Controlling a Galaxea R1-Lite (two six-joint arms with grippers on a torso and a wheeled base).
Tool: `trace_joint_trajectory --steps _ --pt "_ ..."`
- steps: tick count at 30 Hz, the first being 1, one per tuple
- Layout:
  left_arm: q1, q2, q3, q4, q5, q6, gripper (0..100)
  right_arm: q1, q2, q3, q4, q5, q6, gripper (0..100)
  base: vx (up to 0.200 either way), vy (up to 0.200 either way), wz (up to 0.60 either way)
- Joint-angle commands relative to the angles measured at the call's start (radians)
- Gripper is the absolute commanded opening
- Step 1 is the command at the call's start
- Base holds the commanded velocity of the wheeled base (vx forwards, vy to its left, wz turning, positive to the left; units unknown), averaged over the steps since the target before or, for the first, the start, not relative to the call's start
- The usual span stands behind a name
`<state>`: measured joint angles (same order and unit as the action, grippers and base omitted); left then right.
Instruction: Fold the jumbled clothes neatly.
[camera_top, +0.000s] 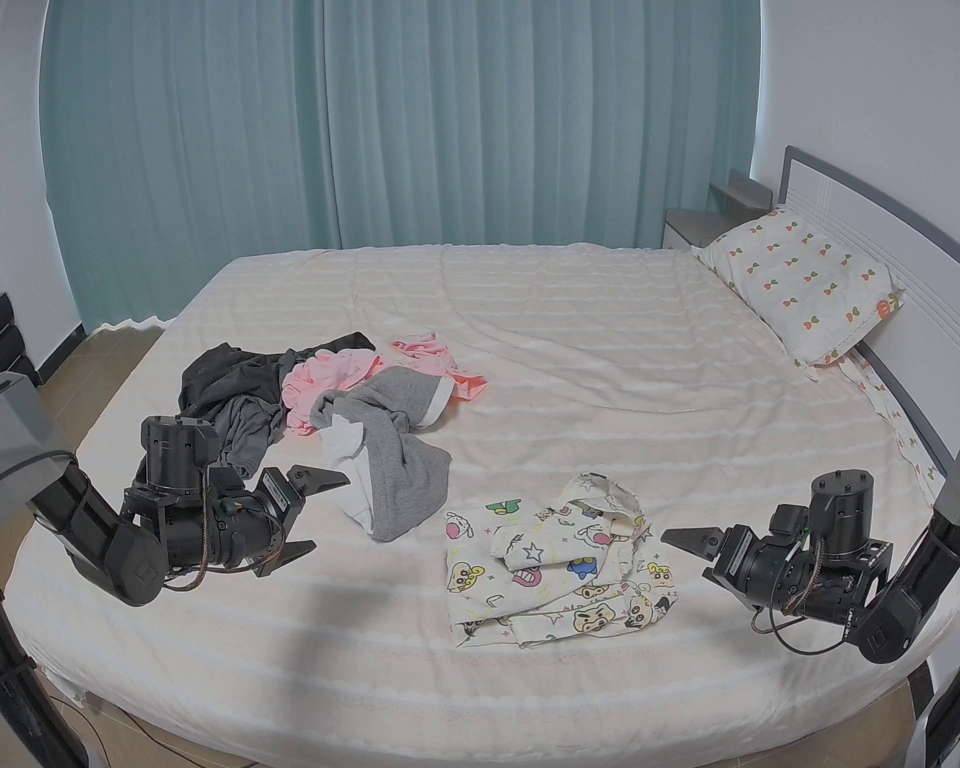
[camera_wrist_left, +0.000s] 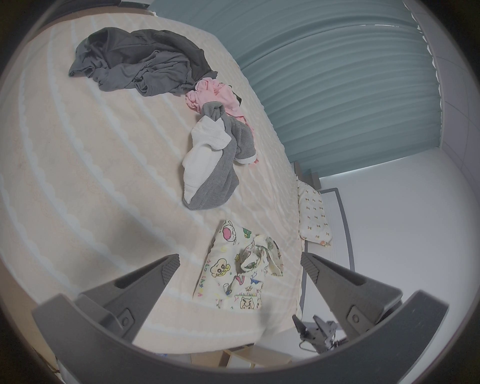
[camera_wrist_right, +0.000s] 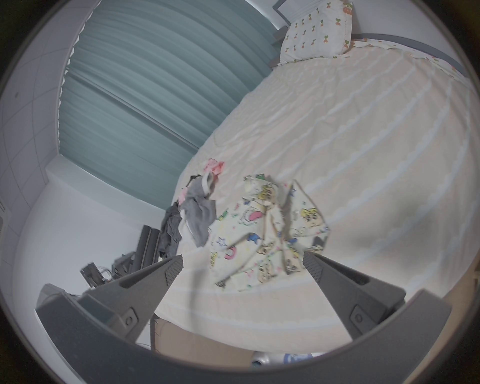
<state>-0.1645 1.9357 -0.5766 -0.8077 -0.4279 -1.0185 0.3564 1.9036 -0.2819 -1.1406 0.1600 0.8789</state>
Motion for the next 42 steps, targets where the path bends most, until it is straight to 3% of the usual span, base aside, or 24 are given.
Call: trace_joint_trajectory --steps 1,6,9,10,16,21,33,42 --pt "0.005 0.049 0.072 -0.107 -0.045 0.0 100 0.065 0.078 -0.079 -0.016 -0.017 0.063 100 0.0 0.0 0.0" --pt "-0.001 0.134 0.135 -0.318 -0.043 0.003 100 0.158 0.19 -0.16 -0.001 -0.068 0.052 100 0.0 0.0 0.0" --pt "-0.001 0.147 0.141 -0.346 -0.042 0.005 100 0.176 0.215 -0.183 0.007 -0.068 0.051 100 0.0 0.0 0.0" --pt "0.0 0.154 0.142 -0.366 -0.042 -0.005 100 0.214 0.279 -0.26 0.058 -0.071 0.051 100 0.0 0.0 0.0" --pt "0.0 0.15 0.149 -0.372 -0.043 -0.041 100 0.25 0.364 -0.442 0.251 -0.091 0.054 100 0.0 0.0 0.0" --pt "-0.001 0.154 0.164 -0.4 -0.043 -0.037 100 0.256 0.43 -0.569 0.343 -0.171 0.048 100 0.0 0.0 0.0" --pt "-0.004 0.167 0.172 -0.4 -0.042 -0.008 100 0.289 0.463 -0.66 0.397 -0.224 0.029 100 0.0 0.0 0.0" --pt "-0.004 0.172 0.175 -0.401 -0.042 0.006 100 0.271 0.534 -0.835 0.476 -0.304 0.026 100 0.0 0.0 0.0"
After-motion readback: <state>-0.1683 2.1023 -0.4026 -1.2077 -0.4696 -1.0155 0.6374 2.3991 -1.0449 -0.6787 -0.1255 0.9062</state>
